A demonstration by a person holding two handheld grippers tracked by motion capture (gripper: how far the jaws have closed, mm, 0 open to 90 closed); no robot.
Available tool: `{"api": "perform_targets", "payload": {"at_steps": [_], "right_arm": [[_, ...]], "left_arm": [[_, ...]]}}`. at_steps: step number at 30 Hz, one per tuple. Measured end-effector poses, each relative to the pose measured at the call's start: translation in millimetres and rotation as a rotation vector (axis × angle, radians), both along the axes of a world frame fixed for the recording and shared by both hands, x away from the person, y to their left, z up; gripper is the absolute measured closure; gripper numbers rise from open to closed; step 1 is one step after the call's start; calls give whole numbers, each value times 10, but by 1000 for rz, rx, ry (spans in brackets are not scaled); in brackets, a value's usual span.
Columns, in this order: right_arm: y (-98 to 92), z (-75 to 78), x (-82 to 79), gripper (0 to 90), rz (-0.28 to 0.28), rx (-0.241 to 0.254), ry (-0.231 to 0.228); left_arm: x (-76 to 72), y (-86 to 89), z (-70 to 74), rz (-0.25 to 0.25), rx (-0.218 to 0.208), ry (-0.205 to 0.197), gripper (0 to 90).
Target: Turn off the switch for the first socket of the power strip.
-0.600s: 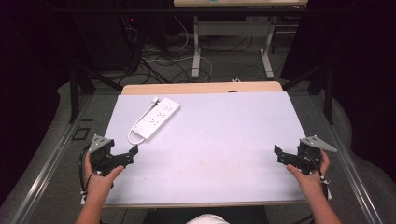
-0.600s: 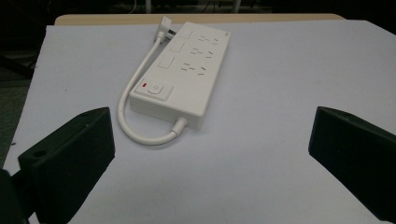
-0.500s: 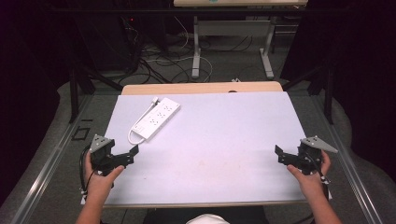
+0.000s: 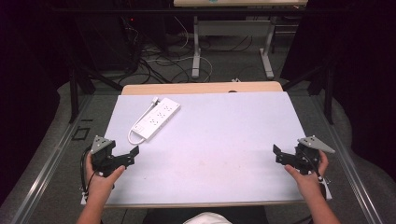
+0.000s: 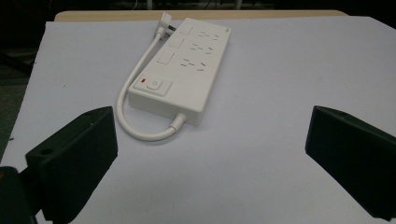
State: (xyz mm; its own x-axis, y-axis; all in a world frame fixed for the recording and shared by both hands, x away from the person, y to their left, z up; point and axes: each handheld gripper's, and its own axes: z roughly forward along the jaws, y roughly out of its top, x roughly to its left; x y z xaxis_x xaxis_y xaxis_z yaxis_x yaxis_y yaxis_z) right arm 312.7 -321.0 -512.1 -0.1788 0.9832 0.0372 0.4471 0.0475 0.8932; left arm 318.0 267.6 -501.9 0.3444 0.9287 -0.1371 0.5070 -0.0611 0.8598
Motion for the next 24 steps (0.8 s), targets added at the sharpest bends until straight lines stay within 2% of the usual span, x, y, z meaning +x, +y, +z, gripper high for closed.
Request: {"api": "perform_targets", "payload": {"at_steps": [3,9,10,17,19,24], "right_arm": [[12,-12,5,0,3,-7,0],[54,-42,13,0,6,-9,12],[56,-52,19,0,12,-21,9],[75,-54,23,0,23,-31,11],[93,-50,23,1,15,-16,13],[107,-66,50,2,25,-14,11]], "left_arm": [[-24,2,7,10,7,-14,67],[-21,15,-4,16,-8,-17,116],[-23,15,-6,20,0,-16,144],[-39,13,-14,42,-3,-24,174],[-45,5,-22,49,-8,-26,212],[-57,-14,-30,72,-4,-34,285]]}}
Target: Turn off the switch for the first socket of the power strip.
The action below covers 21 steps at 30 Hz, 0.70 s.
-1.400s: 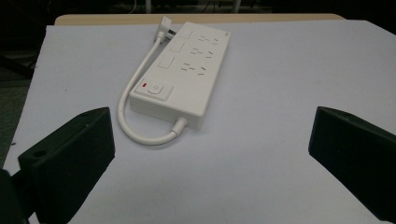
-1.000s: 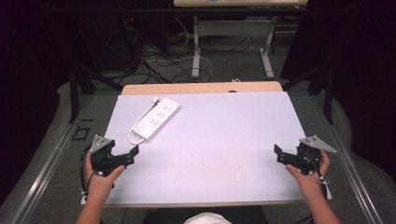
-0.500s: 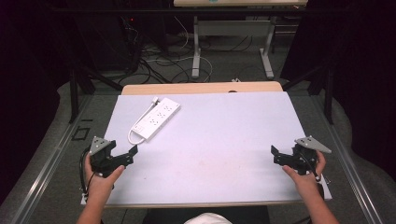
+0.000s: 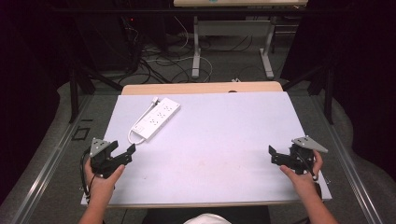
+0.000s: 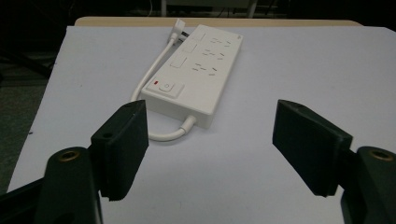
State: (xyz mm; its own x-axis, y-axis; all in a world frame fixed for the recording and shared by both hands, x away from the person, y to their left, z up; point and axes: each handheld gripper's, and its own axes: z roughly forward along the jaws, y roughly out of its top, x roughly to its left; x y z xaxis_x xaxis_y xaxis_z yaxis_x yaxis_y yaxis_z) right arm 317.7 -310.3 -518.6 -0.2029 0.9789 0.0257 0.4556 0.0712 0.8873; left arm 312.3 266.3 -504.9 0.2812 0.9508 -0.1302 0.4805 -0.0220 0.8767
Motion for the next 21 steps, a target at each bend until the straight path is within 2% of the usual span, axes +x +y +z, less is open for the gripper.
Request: {"api": "perform_targets", "payload": {"at_steps": [11,19,21], "right_arm": [[13,-26,28,3,9,-3,15],[43,-54,48,7,6,11,14],[46,-50,46,8,9,10,30]], "left_arm": [[-12,-1,-24,9,29,8,501],[-15,-25,-70,3,41,14,531],[-14,-32,-78,6,45,19,531]]}}
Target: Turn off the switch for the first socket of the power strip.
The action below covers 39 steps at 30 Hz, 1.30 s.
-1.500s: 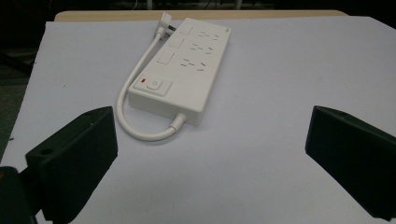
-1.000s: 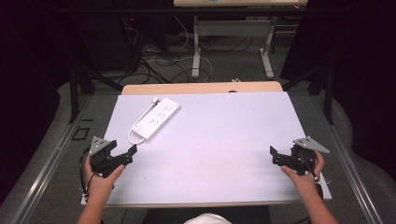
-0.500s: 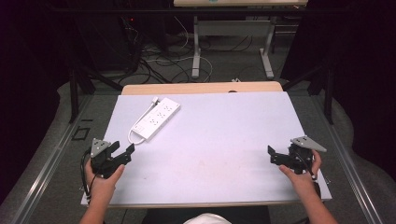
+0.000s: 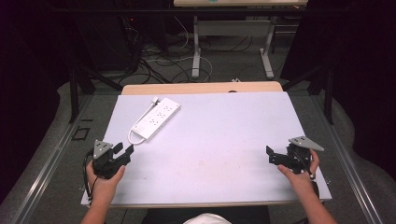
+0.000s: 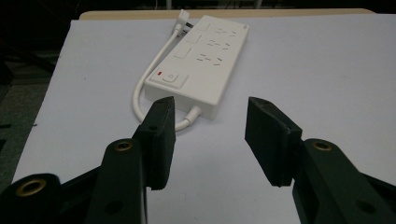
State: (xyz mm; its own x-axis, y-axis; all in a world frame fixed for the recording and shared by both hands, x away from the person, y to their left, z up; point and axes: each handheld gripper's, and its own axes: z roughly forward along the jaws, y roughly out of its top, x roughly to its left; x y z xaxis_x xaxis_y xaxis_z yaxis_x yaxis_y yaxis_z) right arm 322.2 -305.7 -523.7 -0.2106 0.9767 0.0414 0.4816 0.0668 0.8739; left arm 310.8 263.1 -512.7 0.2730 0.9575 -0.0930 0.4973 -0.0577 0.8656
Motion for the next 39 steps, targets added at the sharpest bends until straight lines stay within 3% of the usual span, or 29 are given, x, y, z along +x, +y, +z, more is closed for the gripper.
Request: {"api": "perform_targets", "payload": {"at_steps": [6,8,11,18,21,28,35,39], "right_arm": [[6,-17,17,10,5,5,1],[6,-21,20,11,7,4,1],[9,-28,25,14,6,-1,-4],[26,-34,29,16,1,10,13],[24,-33,29,18,4,2,11],[16,-36,32,18,-3,1,9],[6,-36,30,19,-10,9,6],[3,-45,36,20,-3,3,4]], "left_arm": [[12,-27,-33,3,3,2,532],[16,-41,-39,2,25,9,546],[18,-64,-46,11,33,39,587],[52,-98,-16,20,5,44,713],[103,-115,-20,6,-2,75,771],[195,-171,-16,-2,19,102,863],[287,-224,41,-21,30,117,900],[385,-247,91,-21,11,135,900]]}}
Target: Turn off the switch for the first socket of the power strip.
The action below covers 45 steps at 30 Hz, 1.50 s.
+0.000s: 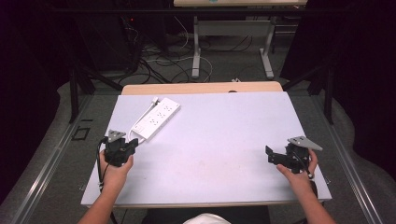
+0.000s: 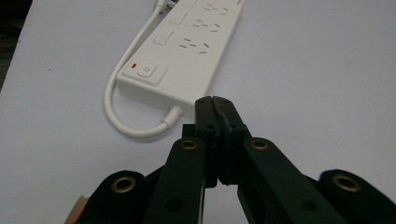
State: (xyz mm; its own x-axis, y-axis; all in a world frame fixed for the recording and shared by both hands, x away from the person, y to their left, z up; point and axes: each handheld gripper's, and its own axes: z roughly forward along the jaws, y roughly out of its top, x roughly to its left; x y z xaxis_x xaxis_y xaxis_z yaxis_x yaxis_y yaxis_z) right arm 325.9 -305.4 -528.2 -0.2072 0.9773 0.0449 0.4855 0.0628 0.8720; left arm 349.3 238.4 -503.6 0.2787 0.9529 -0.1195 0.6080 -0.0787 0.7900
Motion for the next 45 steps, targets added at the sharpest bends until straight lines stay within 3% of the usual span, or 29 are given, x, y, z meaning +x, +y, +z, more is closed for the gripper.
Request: {"api": "perform_targets", "payload": {"at_steps": [7,21,31,45], "right_arm": [[-3,-9,5,26,-8,3,5],[-14,-12,10,31,-4,0,27],[-9,-26,21,32,-17,14,13],[-13,-25,22,36,-20,17,18]], "left_arm": [[128,34,101,15,-45,19,900],[329,104,206,43,-87,50,900],[444,131,296,51,-94,78,900],[648,114,518,56,-89,78,900]]}}
